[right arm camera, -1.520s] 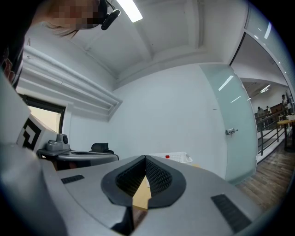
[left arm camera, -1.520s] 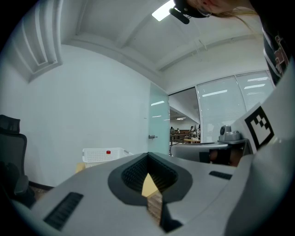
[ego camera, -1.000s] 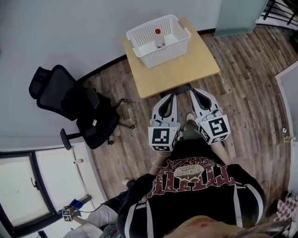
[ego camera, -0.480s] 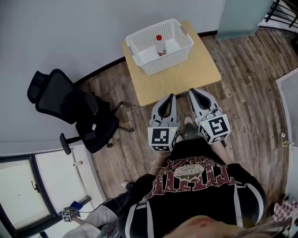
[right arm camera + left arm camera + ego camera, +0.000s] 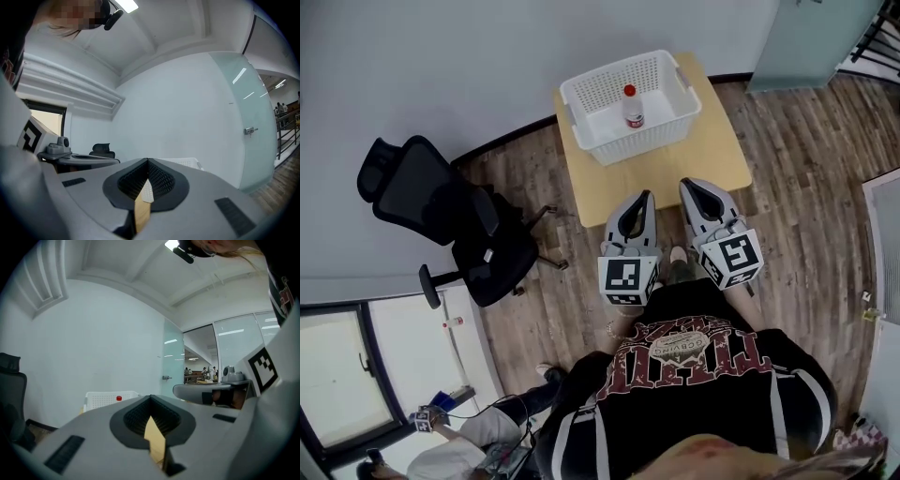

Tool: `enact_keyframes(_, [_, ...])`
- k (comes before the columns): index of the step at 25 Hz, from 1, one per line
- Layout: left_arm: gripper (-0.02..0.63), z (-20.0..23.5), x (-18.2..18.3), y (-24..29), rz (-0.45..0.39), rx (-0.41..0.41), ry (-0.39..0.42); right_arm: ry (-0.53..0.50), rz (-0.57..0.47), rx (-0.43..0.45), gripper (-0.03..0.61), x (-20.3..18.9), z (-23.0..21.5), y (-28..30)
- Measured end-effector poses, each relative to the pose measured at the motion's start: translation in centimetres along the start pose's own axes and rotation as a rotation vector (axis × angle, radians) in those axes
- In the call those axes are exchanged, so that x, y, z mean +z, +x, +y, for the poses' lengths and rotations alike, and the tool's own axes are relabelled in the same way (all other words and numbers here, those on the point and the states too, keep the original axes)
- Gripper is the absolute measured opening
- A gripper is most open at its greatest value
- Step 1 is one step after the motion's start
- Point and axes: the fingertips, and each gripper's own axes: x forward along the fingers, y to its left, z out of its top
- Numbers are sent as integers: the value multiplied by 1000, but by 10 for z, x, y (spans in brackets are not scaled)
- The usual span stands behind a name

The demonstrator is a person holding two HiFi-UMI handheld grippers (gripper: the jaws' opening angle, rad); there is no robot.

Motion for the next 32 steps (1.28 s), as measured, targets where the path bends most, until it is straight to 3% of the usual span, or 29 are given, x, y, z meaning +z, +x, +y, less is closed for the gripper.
enact_keyframes(20, [32,15,2,61,-7,114,-31,-6,23,133,17,0,-44,53])
enact_keyframes(32, [32,39,13,91,-3,51,-6,-3,11,81,17,6,-58,85])
